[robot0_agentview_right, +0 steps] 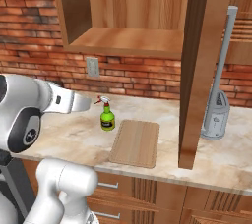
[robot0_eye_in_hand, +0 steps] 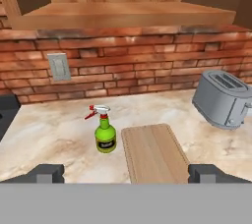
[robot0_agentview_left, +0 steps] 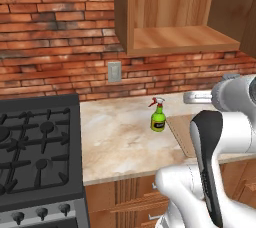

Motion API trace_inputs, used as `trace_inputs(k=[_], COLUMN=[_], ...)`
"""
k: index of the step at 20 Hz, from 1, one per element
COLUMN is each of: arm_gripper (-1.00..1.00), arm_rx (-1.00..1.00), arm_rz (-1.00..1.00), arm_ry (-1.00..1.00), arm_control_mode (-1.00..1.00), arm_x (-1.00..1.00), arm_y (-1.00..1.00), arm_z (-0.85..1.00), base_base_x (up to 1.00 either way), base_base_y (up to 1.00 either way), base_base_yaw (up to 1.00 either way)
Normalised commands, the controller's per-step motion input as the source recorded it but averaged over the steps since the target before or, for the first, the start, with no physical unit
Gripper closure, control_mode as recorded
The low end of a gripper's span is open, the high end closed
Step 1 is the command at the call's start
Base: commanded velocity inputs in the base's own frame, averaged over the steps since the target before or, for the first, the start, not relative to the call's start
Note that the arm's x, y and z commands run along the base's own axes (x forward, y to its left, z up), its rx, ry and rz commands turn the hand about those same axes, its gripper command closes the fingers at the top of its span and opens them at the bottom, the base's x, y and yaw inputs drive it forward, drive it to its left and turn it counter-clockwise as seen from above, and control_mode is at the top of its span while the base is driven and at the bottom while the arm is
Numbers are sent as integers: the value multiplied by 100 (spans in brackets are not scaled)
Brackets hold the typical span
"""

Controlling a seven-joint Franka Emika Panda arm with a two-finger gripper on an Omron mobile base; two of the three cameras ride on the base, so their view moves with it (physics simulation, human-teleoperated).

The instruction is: Grab the spray bottle from the cabinet, then place it next to the cutting board for sanitizing. Then grab the dish brush from the countertop next to the sink and place it next to the cutting board.

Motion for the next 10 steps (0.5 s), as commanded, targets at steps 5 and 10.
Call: trace_inputs(k=[5,10], arm_gripper=[-100,-100], arm_rx=[-1,0], arm_rz=[-1,0], arm_ry=[-12,-14], arm_control_mode=[-100,-100], arm_x=[-26,-29], arm_y=[0,0], arm_z=[65,51], base_base_x=[0,0], base_base_y=[0,0], base_base_yaw=[0,0])
